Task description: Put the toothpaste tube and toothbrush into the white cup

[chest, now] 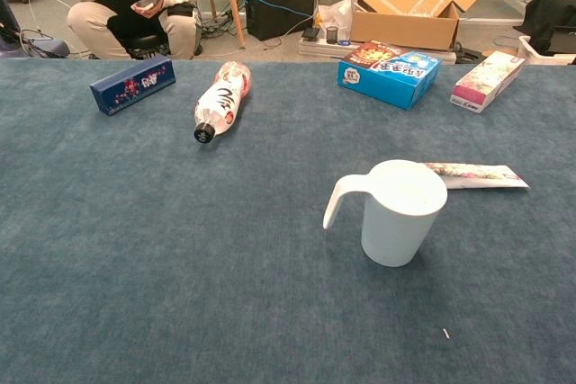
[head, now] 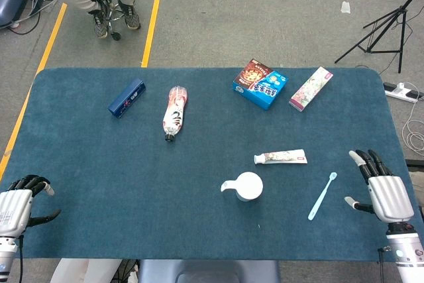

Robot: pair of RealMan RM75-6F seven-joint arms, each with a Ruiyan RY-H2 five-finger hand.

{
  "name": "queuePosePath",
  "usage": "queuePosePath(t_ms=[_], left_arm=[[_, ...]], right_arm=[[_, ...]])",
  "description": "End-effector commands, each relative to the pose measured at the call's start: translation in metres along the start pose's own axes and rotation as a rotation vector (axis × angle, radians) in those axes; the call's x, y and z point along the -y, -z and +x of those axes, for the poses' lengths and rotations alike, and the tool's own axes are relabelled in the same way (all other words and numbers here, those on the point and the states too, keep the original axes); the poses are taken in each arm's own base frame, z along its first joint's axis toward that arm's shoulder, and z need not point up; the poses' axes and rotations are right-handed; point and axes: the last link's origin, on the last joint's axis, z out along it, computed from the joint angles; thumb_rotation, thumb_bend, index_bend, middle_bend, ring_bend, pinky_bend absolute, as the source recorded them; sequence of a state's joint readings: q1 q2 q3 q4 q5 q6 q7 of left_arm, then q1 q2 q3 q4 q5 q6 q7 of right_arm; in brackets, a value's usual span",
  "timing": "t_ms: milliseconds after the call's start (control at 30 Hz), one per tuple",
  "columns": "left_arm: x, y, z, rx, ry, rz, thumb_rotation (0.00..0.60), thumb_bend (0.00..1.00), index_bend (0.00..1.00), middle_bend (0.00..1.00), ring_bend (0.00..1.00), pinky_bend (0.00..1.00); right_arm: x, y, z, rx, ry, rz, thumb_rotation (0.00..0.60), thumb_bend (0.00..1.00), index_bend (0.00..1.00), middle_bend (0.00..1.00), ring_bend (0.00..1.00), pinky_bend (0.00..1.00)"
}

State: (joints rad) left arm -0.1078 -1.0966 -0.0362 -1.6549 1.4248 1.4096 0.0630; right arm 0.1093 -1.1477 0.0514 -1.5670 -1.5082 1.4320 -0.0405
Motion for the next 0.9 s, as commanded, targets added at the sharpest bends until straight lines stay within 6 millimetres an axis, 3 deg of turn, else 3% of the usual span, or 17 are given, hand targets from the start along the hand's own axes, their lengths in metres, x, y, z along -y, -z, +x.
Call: queuePosePath(t_ms=[33,600,900], left_arm=[[0.000,0.001,0.000,-0.002,0.002,0.003,0.600,0.00,0.50,0.36,0.23,0.27],[0.002,0.004,0.003,-0.012,0.014,0.015,0.600,0.00,0.51,0.37,0.23,0.28],[0.001,0.006,0.006,-0.016,0.032,0.009,0.600,0.00,0.51,0.38,0.23,0.28]], right_arm=[[0.001,0.000,-0.001,0.003,0.000,0.004,0.600,0.00,0.14,0.14,0.03,0.35],[0.001,-0.007,-0.004,0.016,-0.005,0.000,0.600,0.00,0.14,0.14,0.04,0.35],[0.003,-0.012,-0.005,-0.013,-0.025,-0.017,0.600,0.00,0.20,0.14,0.04,0.35]])
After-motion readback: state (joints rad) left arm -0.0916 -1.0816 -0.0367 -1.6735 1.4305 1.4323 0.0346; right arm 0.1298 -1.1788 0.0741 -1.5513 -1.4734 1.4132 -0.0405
